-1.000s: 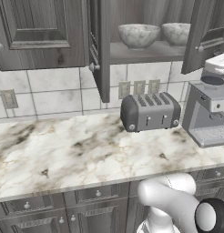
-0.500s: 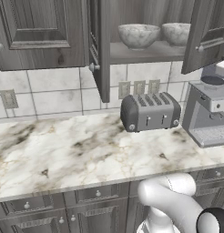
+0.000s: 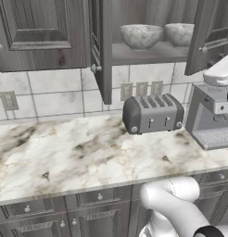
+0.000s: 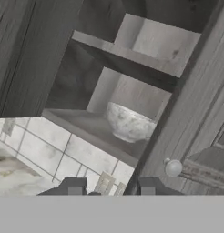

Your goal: Move the bowls from the cabinet to the plates on the dining table.

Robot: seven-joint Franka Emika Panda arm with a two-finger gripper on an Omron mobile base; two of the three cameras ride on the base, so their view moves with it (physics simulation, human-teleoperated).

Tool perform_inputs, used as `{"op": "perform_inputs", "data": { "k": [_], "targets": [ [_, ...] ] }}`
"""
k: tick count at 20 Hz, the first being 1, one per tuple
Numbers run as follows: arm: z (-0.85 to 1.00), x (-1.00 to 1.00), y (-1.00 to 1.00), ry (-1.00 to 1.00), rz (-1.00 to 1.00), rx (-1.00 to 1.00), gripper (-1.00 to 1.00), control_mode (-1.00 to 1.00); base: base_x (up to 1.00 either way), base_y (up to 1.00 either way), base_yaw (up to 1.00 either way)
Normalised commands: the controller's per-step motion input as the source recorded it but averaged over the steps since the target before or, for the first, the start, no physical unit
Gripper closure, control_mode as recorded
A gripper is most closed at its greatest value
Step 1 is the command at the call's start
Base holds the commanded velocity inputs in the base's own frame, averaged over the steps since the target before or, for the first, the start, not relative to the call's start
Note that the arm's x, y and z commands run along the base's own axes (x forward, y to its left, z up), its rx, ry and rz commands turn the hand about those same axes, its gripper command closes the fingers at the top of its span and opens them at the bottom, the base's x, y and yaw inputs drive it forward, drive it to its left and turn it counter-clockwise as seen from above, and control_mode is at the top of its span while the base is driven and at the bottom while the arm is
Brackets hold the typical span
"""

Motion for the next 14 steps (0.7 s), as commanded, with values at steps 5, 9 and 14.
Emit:
{"op": "perform_inputs", "data": {
  "k": [5,9,14],
  "targets": [
    [0.09,-0.03,0.82,0.11,0.00,-0.22,-1.00,-1.00,0.00,0.00,0.00],
    [0.04,0.15,0.46,0.07,-0.06,-0.22,-1.00,-1.00,0.00,0.00,0.00],
    [0.00,0.33,0.16,0.03,-0.12,-0.25,-1.00,-1.00,0.00,0.00,0.00]
  ]
}}
